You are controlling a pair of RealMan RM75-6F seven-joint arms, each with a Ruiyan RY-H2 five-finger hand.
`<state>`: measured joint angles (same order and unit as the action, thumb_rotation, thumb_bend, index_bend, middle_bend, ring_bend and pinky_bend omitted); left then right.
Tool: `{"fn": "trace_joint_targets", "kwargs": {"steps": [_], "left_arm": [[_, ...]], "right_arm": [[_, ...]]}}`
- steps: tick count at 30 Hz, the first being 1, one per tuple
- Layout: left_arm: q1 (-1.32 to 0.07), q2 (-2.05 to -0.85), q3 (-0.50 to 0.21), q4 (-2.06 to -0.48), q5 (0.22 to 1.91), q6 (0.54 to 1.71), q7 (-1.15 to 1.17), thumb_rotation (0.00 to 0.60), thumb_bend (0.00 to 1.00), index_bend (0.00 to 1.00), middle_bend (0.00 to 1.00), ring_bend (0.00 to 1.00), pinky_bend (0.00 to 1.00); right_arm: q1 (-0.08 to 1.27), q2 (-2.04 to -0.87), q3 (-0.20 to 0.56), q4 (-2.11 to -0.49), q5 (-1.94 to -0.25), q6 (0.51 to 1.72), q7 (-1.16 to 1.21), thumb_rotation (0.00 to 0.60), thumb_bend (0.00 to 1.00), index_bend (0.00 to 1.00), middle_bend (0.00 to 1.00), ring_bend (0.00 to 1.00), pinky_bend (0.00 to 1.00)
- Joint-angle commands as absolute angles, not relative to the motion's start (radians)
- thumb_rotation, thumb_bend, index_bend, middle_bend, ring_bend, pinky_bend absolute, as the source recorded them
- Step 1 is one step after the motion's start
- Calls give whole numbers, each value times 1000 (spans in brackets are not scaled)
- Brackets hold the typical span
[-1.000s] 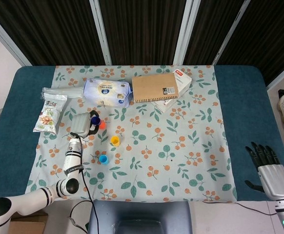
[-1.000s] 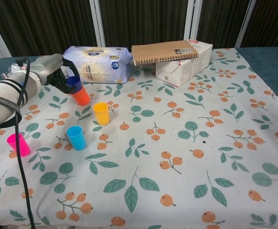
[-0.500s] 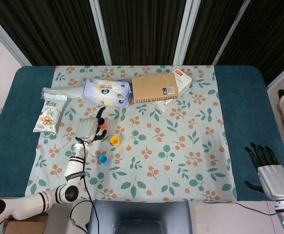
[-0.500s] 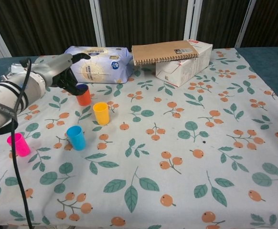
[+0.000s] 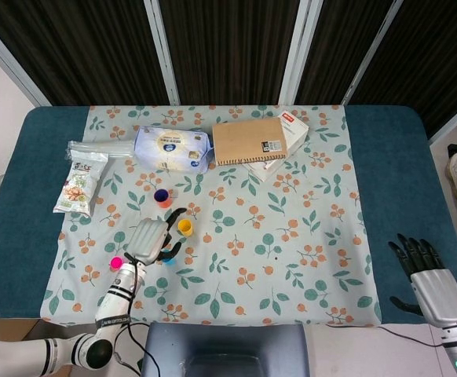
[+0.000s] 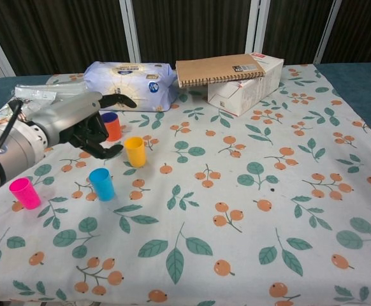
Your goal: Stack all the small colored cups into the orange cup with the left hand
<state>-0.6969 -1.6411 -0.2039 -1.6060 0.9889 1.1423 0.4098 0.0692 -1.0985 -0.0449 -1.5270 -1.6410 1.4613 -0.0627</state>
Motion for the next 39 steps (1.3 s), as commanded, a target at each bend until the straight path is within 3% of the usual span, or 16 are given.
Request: {"fn": "trace_joint_targets", "kwargs": {"steps": [1,15,24,34,39], "left_arm": [[-717,-1713,-217,-1505,948,1134,446,600,364,197,1000,1000,1000],[-761,-1811,-259,-1342,916,1075,439,600,368,233,1000,1000,1000],[-773,-1820,-275,-1283,896,1022,415,600,373,368,1000,1000,1000],[-772,-1814,-272,-1275,907,998,384,600,376,387,1000,1000,1000],[-778,-1814,-278,-1267,899,977,374,600,375,461,1000,1000,1000]], "right_arm": [[71,-1095,-47,-1527,-1645,1459,-57,600,206,0,0,0,0],[73,-1093,-46,-1528,-1640,1450,-55,600,206,0,0,0,0],[69,-1088,-42,-1534,-1631,1455,-49,600,205,0,0,0,0],[67,-1090,-37,-1537,-1623,1458,-57,600,205,0,0,0,0],[61,-1088,-26,-1537,-1613,1476,-48,600,206,0,0,0,0]]}}
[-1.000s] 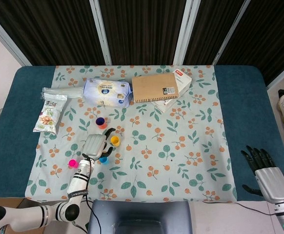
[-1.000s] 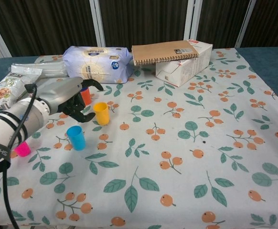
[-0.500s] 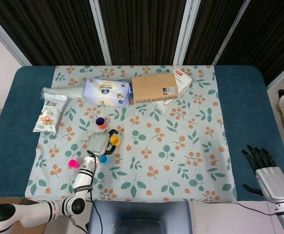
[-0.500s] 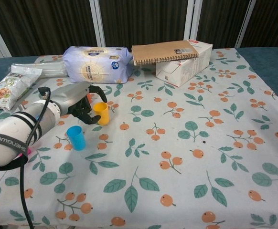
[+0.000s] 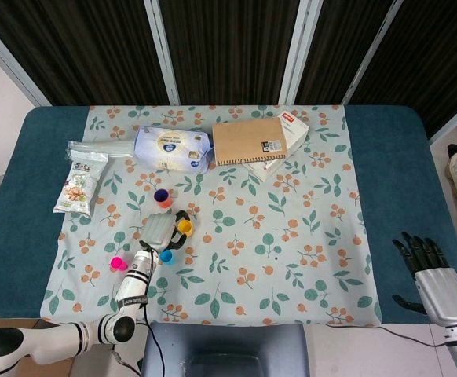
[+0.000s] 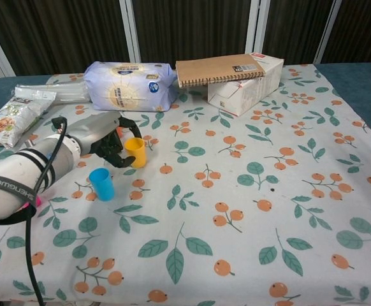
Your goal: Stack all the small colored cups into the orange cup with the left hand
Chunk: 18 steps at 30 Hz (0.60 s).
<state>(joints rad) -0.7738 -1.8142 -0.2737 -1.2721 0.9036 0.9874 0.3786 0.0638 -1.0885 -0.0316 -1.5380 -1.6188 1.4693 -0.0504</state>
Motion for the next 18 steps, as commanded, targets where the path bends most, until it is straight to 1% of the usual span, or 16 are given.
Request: {"fn": "trace_joint_targets", "kwargs": {"steps": [1,6,10,15,18], "left_arm": [[-779,-1815,-279,-1265,899,976,373,600,375,477,1000,1000,1000],[-780,-1816,-283,-1272,905,983,364,600,367,560,1000,1000,1000],[-775,-1808,-300,-1290,914,1004,342,600,365,582,1000,1000,1000],[-774,-1760,-357,-1319,917,1024,298,600,363,585,1000,1000,1000],[-782,-1734,-396,-1298,911,1039,288,600,366,585,1000,1000,1000]], "right_arm": [[61,-1089,-27,-1537,-1613,1476,-48,600,206,0,0,0,0],[61,-1087,-29,-1537,-1617,1474,-46,600,205,0,0,0,0],[59,-1085,-29,-1537,-1618,1476,-41,600,206,0,0,0,0],[58,-1079,-30,-1538,-1621,1480,-29,600,206,0,0,0,0],[58,-1076,-31,-1538,-1622,1479,-22,600,206,0,0,0,0]]}}
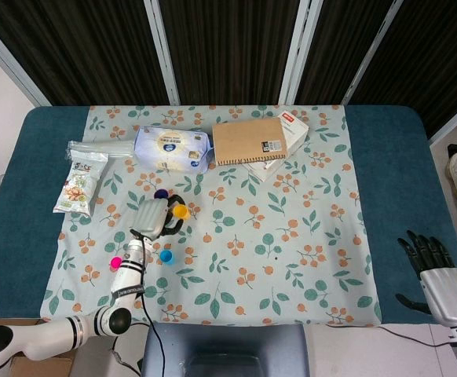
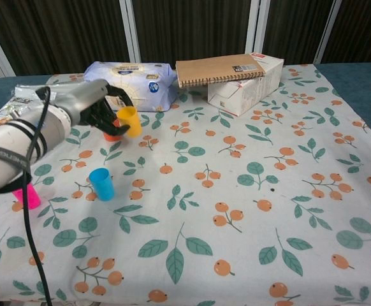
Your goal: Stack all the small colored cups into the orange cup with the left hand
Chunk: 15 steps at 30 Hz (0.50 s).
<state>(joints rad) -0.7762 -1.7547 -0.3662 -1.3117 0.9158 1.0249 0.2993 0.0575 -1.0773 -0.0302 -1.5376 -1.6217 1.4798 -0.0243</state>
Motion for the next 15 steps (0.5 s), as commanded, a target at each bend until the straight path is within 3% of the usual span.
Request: {"fn": "trace_joint_targets", "kwargs": {"steps": [1,7,15], "left_arm": [[-786,-1728,-408,-1284,905,1040,286,600,366,585,1000,1000,1000],[-812,-1713,-446,-1207,836,1003,293,600,366,584,1000,1000,1000],[-821,-1736,-421,-1132,805,966,291,600,366,583,1000,1000,1000]], "right_arm": [[58,-1076,-31,-1537,-1622,1478,-21,600,206,0,0,0,0],[60,-1079,-31,-1538,-1621,1471,-27,600,205,0,0,0,0],[60,-1080,-30,-1539,-1619,1469,-33,600,206,0,0,0,0]]}}
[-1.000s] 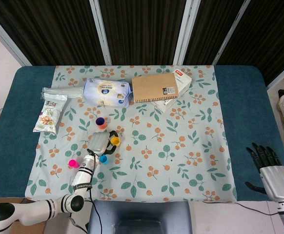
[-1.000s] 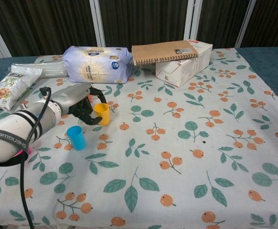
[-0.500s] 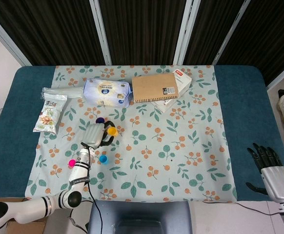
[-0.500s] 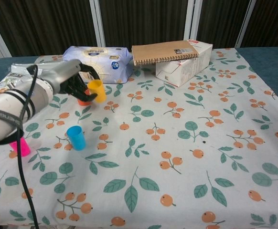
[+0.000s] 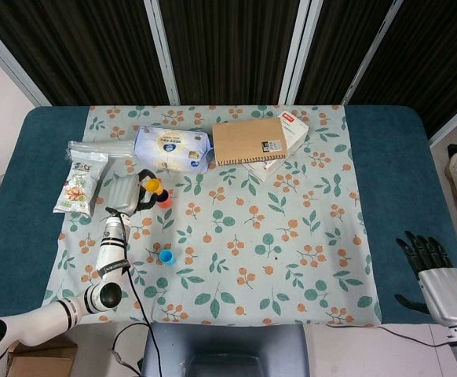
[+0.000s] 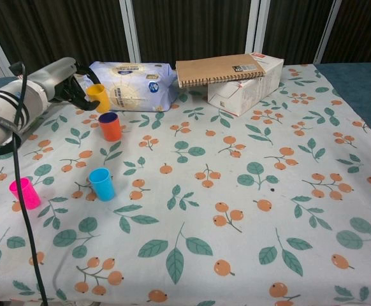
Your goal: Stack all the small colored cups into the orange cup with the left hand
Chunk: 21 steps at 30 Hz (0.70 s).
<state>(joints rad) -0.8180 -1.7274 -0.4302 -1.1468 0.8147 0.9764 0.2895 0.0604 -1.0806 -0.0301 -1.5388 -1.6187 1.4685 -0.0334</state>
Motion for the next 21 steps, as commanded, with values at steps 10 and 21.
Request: {"fn": "trace_joint_targets", "kwargs": {"steps": [10,21], "left_arm": [[-830,-1764,-395,-1091,804,951,295,600,369,572,1000,1000,1000],[-814,-1734,-375,-1172,824,970,303,600,374,0,1000,1000,1000]], "right_arm": [[61,-1082,-28,-1538,-1614,1465,-38,600,205,0,0,0,0],[63,-1085,-28,-1537,-1614,1460,-42,600,205,0,0,0,0]]}}
